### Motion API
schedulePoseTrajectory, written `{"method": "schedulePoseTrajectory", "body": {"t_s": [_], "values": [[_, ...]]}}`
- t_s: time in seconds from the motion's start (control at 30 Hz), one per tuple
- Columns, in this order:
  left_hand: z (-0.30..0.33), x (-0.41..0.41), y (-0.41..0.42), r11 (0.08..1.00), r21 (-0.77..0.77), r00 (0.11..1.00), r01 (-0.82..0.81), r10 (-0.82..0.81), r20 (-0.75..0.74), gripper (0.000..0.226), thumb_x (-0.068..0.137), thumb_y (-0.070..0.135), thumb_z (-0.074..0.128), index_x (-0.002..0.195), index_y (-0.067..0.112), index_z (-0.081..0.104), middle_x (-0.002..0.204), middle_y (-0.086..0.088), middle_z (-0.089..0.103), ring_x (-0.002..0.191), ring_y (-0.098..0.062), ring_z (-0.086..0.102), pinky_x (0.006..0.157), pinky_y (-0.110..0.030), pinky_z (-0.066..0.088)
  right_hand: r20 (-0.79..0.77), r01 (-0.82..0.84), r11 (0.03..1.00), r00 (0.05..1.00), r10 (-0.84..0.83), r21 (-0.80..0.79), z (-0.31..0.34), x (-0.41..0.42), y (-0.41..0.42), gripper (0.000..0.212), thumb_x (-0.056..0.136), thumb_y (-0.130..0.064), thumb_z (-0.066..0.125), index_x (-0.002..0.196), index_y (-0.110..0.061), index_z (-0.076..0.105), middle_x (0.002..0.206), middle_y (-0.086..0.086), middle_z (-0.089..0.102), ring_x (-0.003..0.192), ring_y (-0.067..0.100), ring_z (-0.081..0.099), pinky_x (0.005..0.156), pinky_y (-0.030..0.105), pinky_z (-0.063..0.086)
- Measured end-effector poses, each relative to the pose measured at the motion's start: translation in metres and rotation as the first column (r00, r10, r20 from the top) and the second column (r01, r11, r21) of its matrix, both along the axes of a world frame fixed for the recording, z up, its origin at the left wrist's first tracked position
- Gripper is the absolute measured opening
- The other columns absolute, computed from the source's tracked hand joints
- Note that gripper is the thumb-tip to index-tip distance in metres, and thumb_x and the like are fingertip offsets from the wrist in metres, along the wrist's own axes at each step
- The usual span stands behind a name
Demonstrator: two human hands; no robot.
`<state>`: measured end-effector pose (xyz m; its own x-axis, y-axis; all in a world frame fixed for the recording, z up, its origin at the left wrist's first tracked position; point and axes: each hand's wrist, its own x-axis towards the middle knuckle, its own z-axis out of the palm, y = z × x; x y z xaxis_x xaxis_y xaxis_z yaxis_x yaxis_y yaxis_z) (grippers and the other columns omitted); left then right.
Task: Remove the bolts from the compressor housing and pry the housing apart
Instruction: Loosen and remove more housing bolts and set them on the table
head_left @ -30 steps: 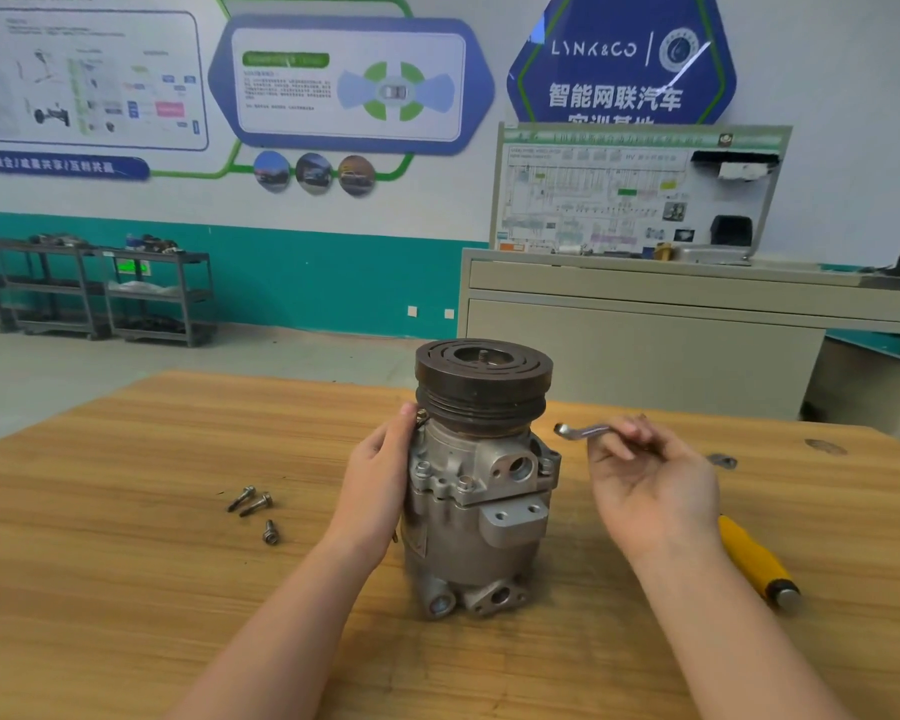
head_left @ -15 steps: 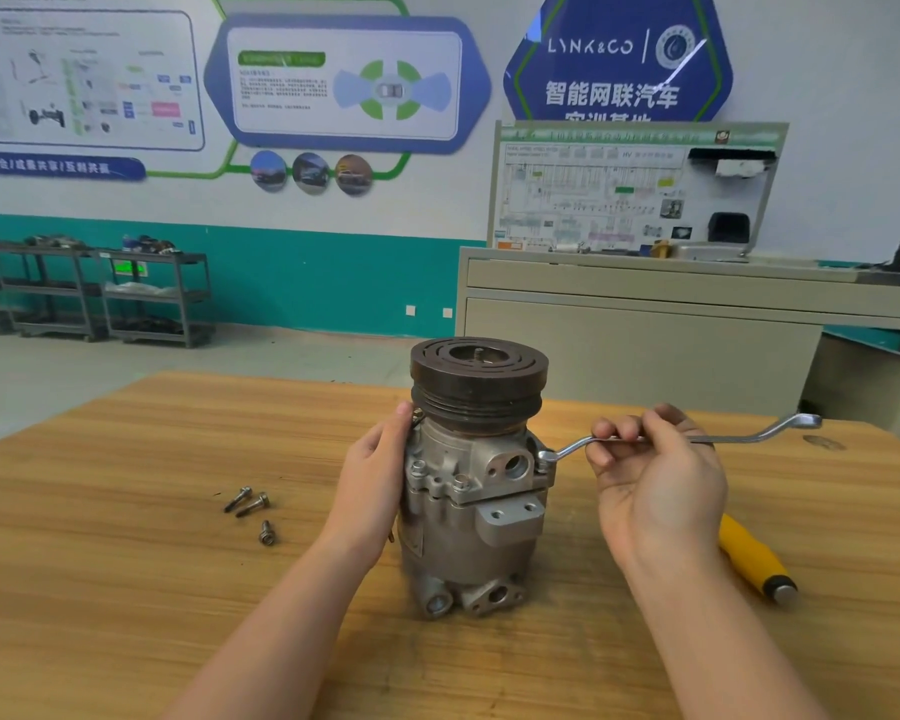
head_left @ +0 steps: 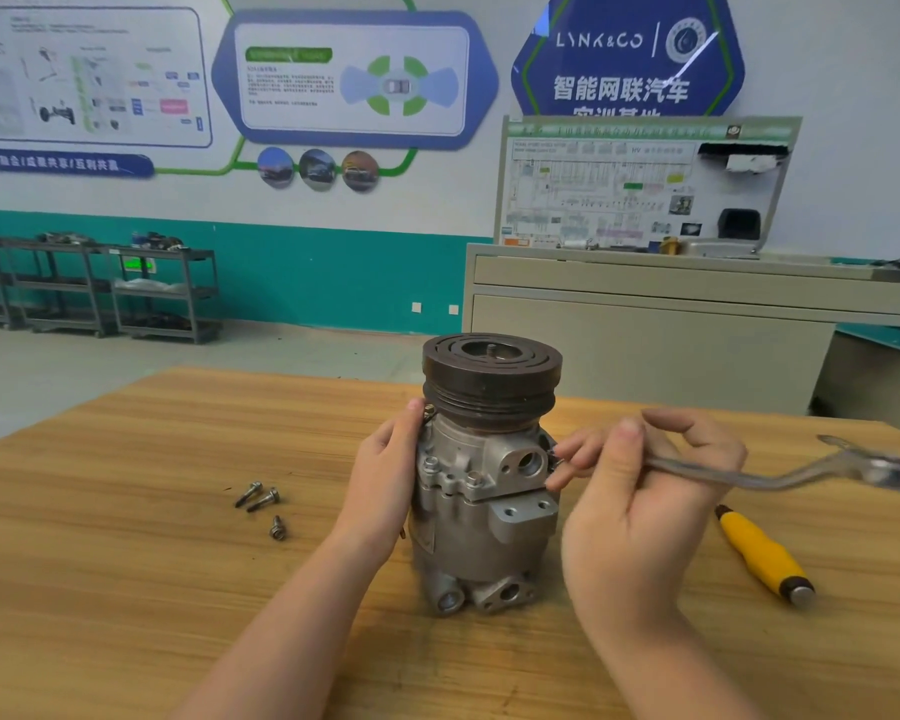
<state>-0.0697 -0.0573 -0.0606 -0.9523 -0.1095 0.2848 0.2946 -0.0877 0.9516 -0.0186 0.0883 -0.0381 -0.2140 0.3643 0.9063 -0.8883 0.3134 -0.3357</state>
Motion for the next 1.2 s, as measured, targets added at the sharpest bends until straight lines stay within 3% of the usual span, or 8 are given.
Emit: {"method": "schedulePoseTrajectory", "body": {"t_s": [0.17,0.23,0.33,0.43,0.57,0.7,0.8,1.2], "values": [[0.001,0.0,0.0,1.0,0.014,1.0,0.006,-0.006,0.003,0.042,0.103,0.046,0.038,0.097,0.031,0.077,0.098,0.009,0.077,0.092,0.001,0.069,0.077,-0.023,0.045,-0.043,0.009,0.999,0.999,-0.011,-0.044,-0.005,0.003,-0.008,0.017,0.099,-0.01,0.034,0.103,-0.026,0.031,0.065,-0.003,0.05,0.057,0.011,0.057,0.053,0.023,0.047],[0.001,0.0,0.001,1.0,0.019,1.0,0.003,-0.003,0.004,0.04,0.103,0.045,0.038,0.102,0.03,0.075,0.099,0.01,0.077,0.093,0.002,0.069,0.077,-0.021,0.044,-0.02,-0.095,0.973,0.995,0.093,-0.211,-0.002,0.004,-0.008,0.022,0.097,-0.003,0.032,0.101,-0.025,0.033,0.06,-0.009,0.049,0.053,0.014,0.053,0.048,0.026,0.043],[0.001,0.0,0.0,1.0,0.019,1.0,-0.004,0.004,0.001,0.039,0.103,0.045,0.038,0.107,0.029,0.074,0.101,0.012,0.076,0.095,0.004,0.067,0.076,-0.017,0.045,-0.006,-0.295,0.772,0.936,0.353,-0.563,0.005,-0.005,0.004,0.025,0.086,0.001,0.032,0.093,-0.022,0.039,0.051,-0.008,0.04,0.044,0.014,0.041,0.041,0.02,0.031],[0.002,0.001,0.001,1.0,0.023,1.0,0.0,0.0,0.009,0.039,0.103,0.044,0.039,0.106,0.028,0.074,0.099,0.012,0.076,0.093,0.004,0.068,0.073,-0.015,0.045,0.048,-0.4,0.515,0.754,0.655,-0.758,0.014,-0.027,0.029,0.026,0.086,0.004,0.029,0.081,-0.018,0.042,0.046,-0.006,0.031,0.038,0.011,0.031,0.038,0.017,0.022],[0.001,0.0,0.001,1.0,0.031,1.0,0.004,-0.004,0.013,0.04,0.104,0.043,0.038,0.107,0.025,0.074,0.099,0.009,0.077,0.094,0.001,0.069,0.077,-0.021,0.046,0.106,-0.431,0.236,0.305,0.947,-0.871,0.018,-0.05,0.049,0.023,0.091,-0.002,0.032,0.074,-0.016,0.038,0.047,-0.007,0.029,0.038,0.006,0.031,0.034,0.016,0.019],[0.0,-0.001,0.0,0.999,0.031,1.0,0.015,-0.015,0.009,0.042,0.105,0.041,0.037,0.105,0.023,0.075,0.1,0.005,0.077,0.096,-0.004,0.07,0.082,-0.026,0.047,0.0,-0.483,0.146,0.289,0.957,-0.864,0.016,-0.053,0.056,0.018,0.09,-0.002,0.037,0.077,-0.014,0.04,0.054,-0.001,0.039,0.046,0.011,0.044,0.037,0.017,0.032],[0.0,-0.002,0.0,0.999,0.031,1.0,0.011,-0.011,0.007,0.042,0.105,0.041,0.038,0.105,0.024,0.075,0.101,0.005,0.077,0.098,-0.005,0.07,0.085,-0.029,0.047,-0.014,-0.483,0.204,0.41,0.912,-0.852,0.02,-0.046,0.061,0.025,0.102,-0.009,0.036,0.077,-0.012,0.042,0.056,0.001,0.046,0.049,0.015,0.052,0.042,0.02,0.04],[0.0,-0.001,0.0,1.0,0.026,1.0,0.008,-0.009,0.008,0.039,0.104,0.042,0.039,0.104,0.026,0.075,0.1,0.008,0.077,0.095,-0.001,0.069,0.08,-0.024,0.045,0.226,-0.403,0.777,0.8,0.556,-0.483,0.017,-0.021,0.039,0.013,0.104,-0.011,0.04,0.1,-0.021,0.047,0.058,-0.002,0.053,0.056,0.016,0.058,0.044,0.024,0.043]]}}
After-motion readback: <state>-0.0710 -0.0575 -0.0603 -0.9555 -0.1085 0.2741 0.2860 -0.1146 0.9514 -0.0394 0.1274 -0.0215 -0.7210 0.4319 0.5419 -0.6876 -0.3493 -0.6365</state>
